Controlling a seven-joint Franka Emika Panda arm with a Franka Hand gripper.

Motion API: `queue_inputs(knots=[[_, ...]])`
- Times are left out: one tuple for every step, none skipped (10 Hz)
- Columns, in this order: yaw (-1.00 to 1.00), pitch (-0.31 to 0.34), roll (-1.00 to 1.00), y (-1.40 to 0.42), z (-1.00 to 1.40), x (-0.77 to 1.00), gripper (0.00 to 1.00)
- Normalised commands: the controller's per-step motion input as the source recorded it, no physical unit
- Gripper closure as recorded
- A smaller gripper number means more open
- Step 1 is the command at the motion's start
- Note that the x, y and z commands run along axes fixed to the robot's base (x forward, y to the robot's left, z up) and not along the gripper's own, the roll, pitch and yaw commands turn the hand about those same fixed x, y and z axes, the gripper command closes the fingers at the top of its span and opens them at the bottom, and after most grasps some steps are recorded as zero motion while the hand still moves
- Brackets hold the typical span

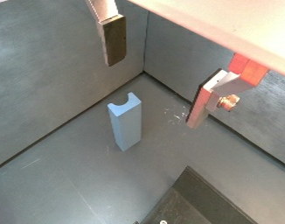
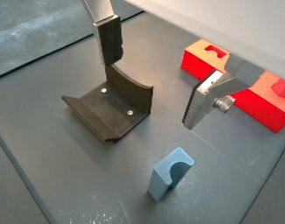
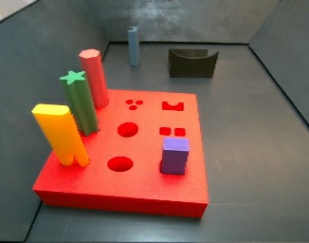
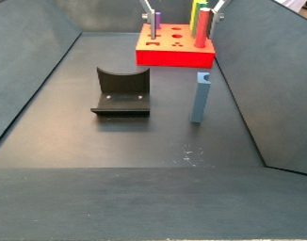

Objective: Pick up the arch object. Move up. Move to above the board. Insert the arch object.
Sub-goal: Pick up the arch object.

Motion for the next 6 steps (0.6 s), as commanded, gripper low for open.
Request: queue_inputs(knots=[[0.00, 0.000, -0.01, 0.00, -0.02, 0.00, 0.00], [0.00, -0.003, -0.04, 0.01, -0.04, 0.00, 0.00], [0.00, -0.039, 0.00, 0.08, -0.43, -0.19, 0.00], [0.00, -0.013, 0.00, 0.12, -0.63, -0.26, 0.00], [0.00, -0.001, -0.02, 0.10, -0.77, -0.14, 0.00], [0.00, 0.000, -0.14, 0.09, -0.86, 0.03, 0.00]])
